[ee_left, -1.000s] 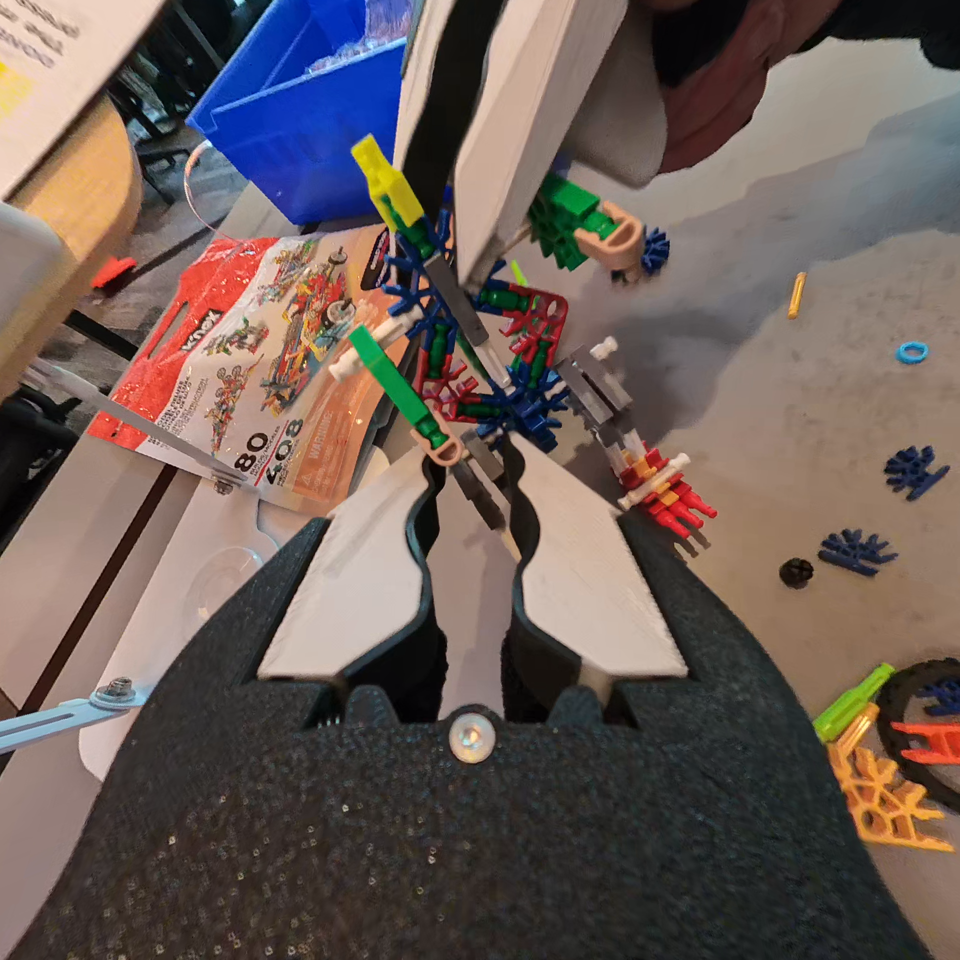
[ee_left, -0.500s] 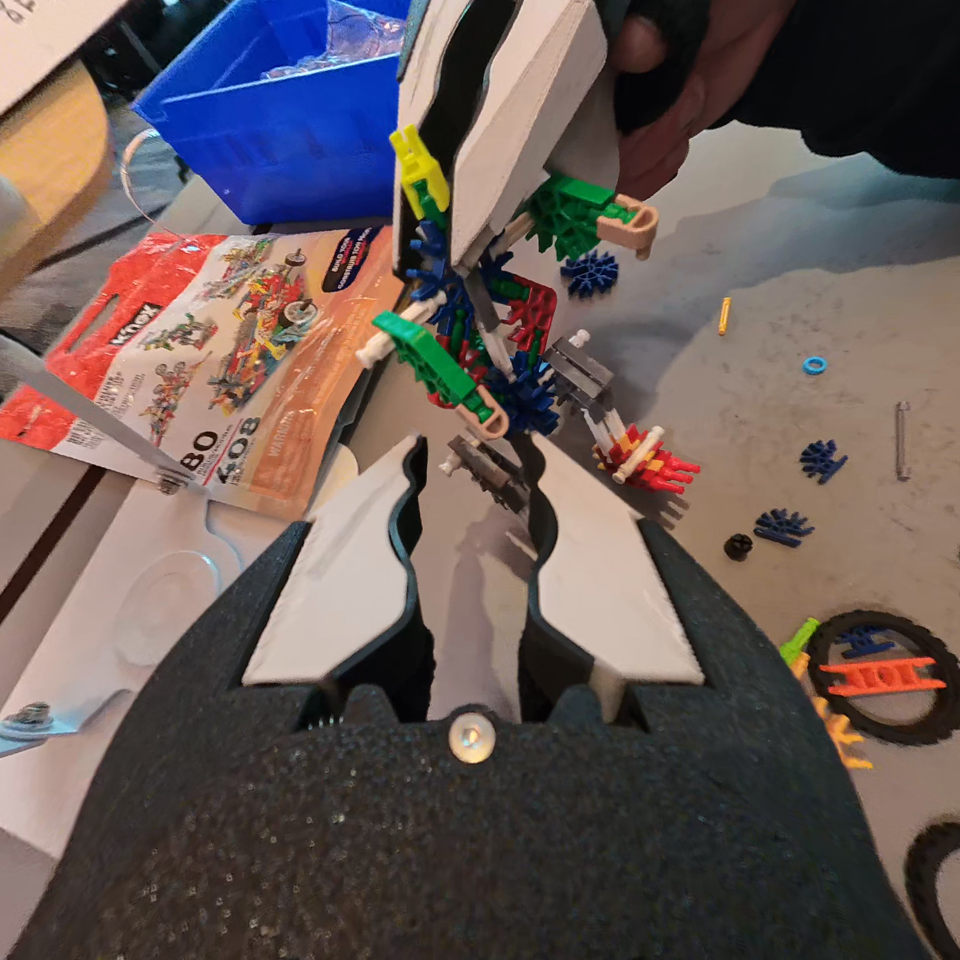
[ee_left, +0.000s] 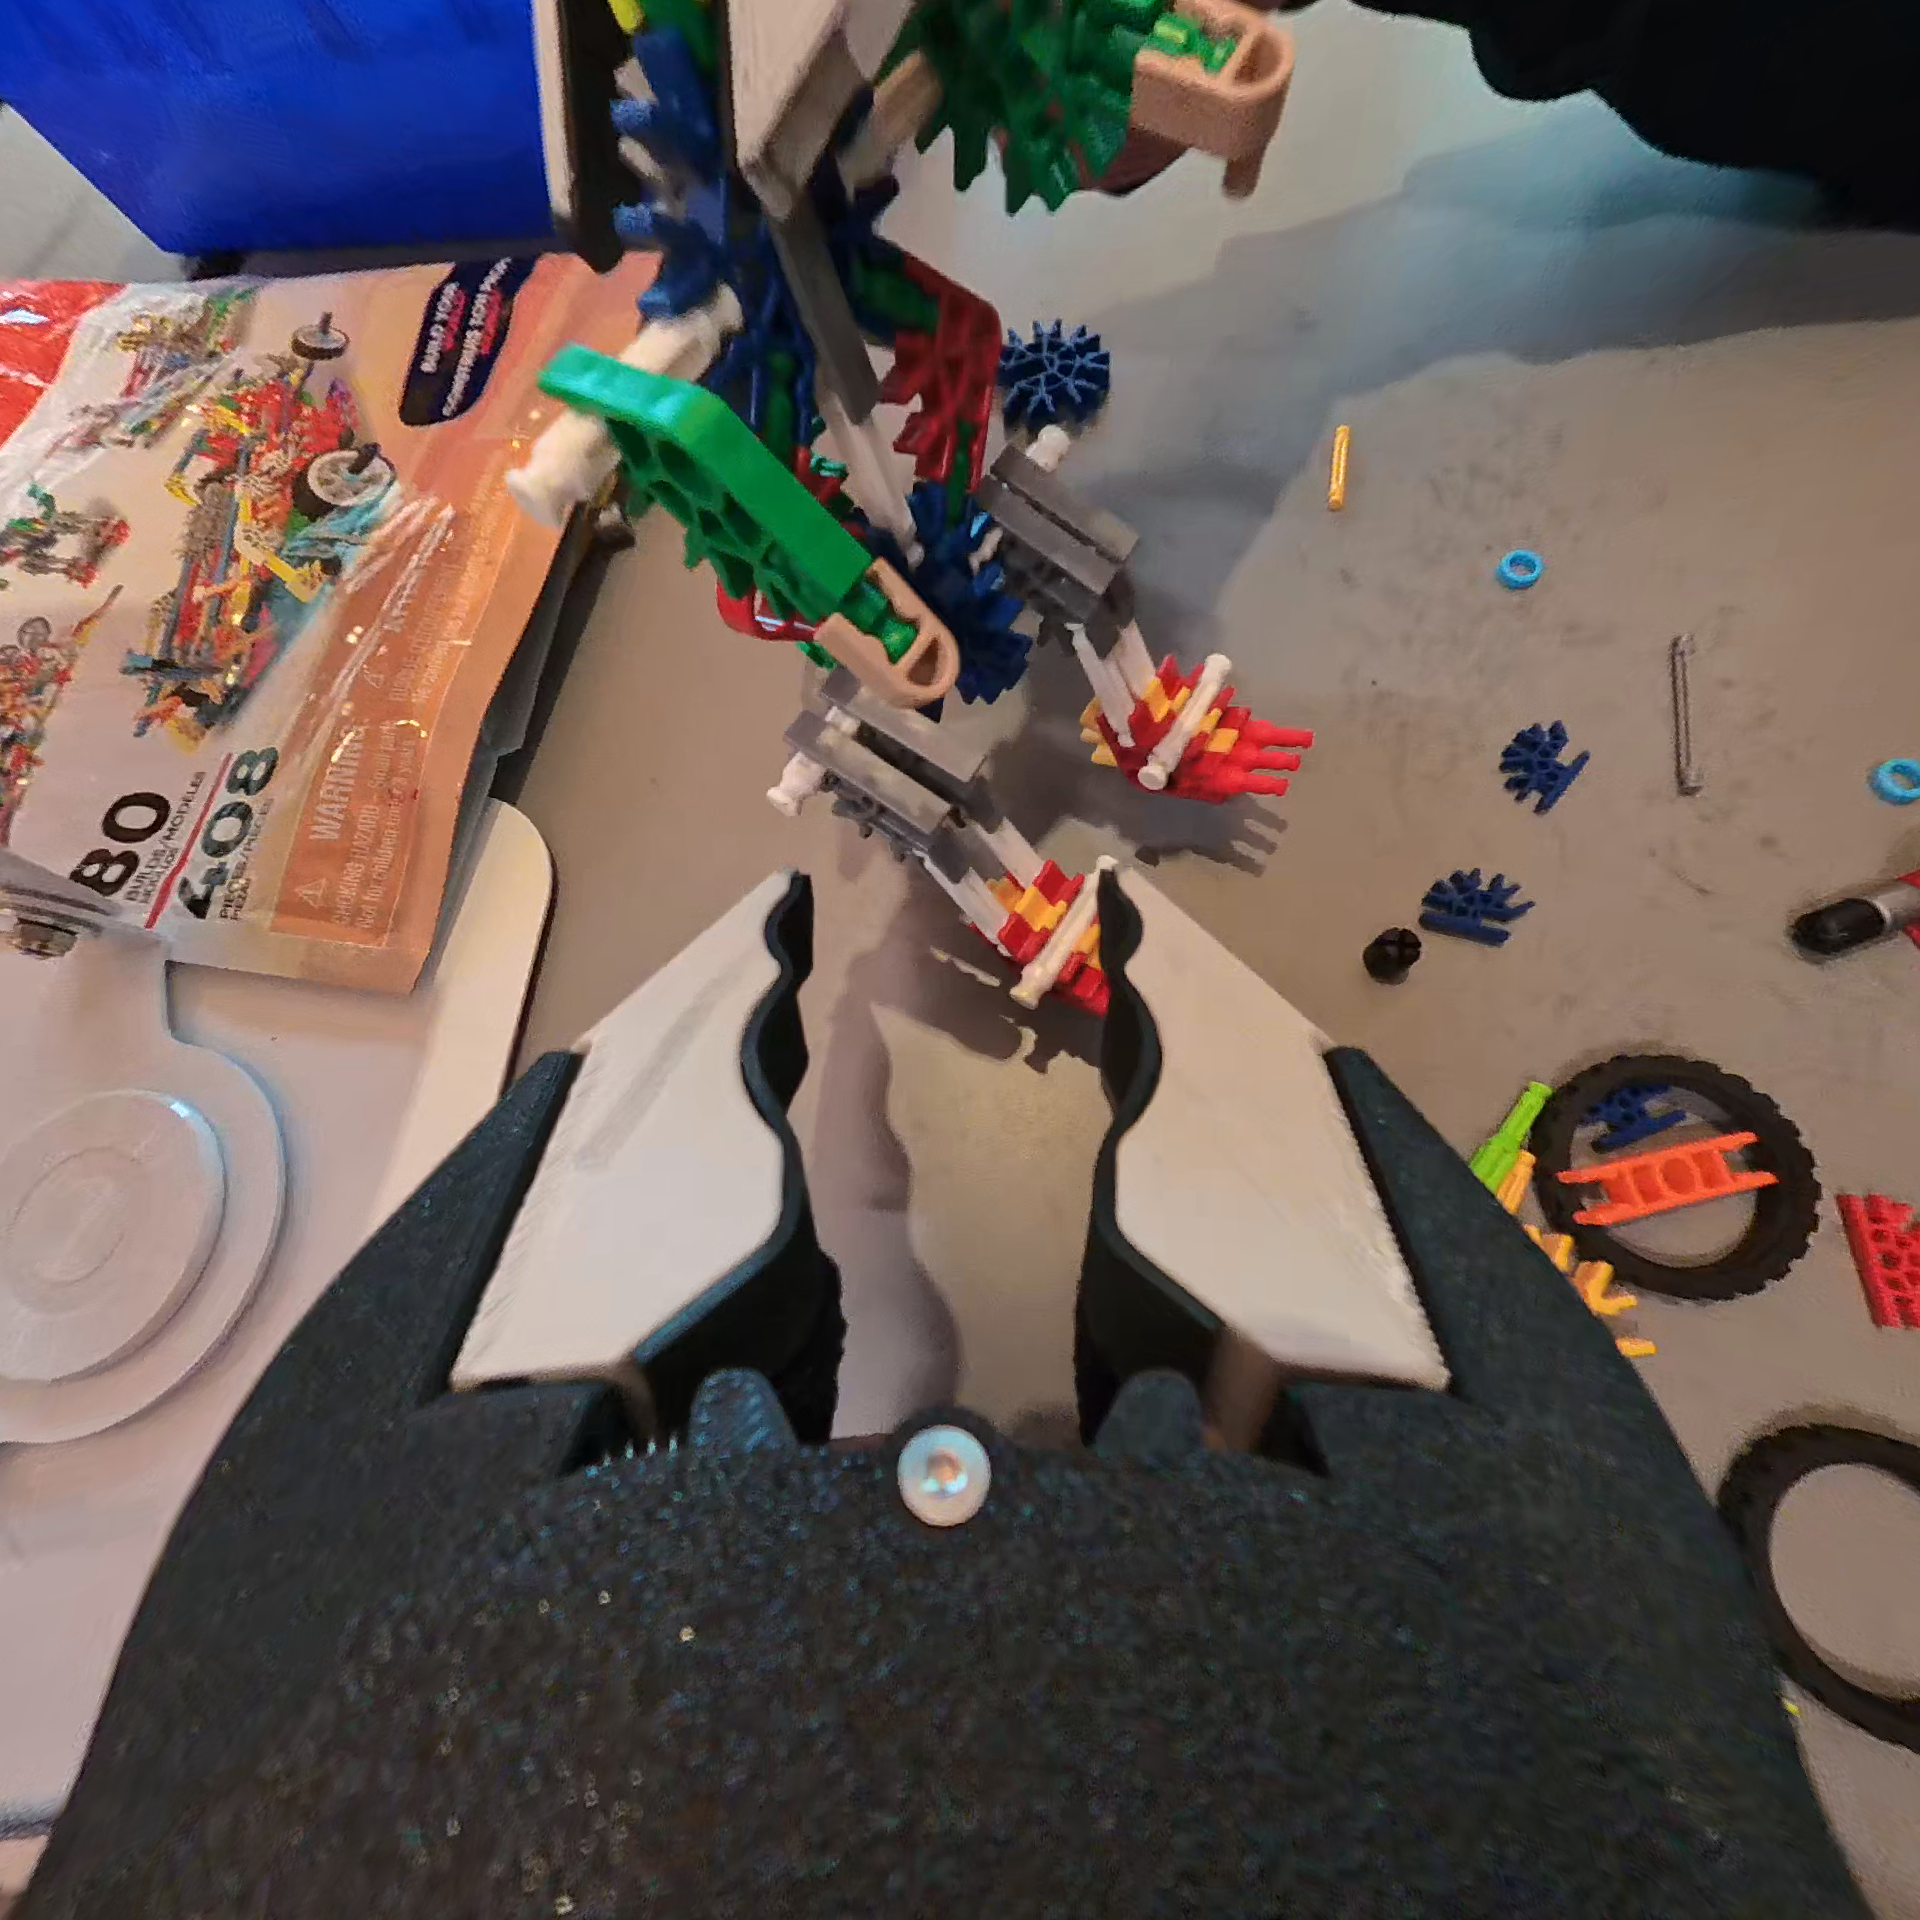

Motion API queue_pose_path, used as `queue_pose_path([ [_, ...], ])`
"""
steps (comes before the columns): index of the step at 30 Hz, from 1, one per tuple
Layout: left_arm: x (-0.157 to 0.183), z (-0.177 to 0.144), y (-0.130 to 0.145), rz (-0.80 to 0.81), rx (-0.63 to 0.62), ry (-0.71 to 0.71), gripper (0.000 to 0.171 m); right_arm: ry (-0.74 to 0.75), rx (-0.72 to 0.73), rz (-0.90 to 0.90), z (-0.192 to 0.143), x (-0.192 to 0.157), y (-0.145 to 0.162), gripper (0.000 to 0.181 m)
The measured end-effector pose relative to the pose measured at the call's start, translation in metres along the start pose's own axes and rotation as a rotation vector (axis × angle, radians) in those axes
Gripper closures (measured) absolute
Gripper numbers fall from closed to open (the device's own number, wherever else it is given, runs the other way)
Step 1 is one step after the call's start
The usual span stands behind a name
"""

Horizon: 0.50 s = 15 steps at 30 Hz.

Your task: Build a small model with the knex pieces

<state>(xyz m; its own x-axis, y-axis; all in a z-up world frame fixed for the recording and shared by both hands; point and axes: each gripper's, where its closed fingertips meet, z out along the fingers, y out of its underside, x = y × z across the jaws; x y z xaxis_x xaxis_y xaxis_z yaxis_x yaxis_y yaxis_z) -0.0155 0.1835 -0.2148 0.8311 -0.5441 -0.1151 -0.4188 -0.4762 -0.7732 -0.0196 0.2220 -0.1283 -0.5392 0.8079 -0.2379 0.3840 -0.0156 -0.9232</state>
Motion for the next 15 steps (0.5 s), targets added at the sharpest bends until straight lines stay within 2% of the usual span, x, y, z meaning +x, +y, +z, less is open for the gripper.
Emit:
queue_pose_path([
  [15,0.0052,0.0062,0.0059,0.052,-0.034,0.005,0.136,-0.025,0.023,-0.004,0.0039,-0.0041,-0.0012,0.16],
])
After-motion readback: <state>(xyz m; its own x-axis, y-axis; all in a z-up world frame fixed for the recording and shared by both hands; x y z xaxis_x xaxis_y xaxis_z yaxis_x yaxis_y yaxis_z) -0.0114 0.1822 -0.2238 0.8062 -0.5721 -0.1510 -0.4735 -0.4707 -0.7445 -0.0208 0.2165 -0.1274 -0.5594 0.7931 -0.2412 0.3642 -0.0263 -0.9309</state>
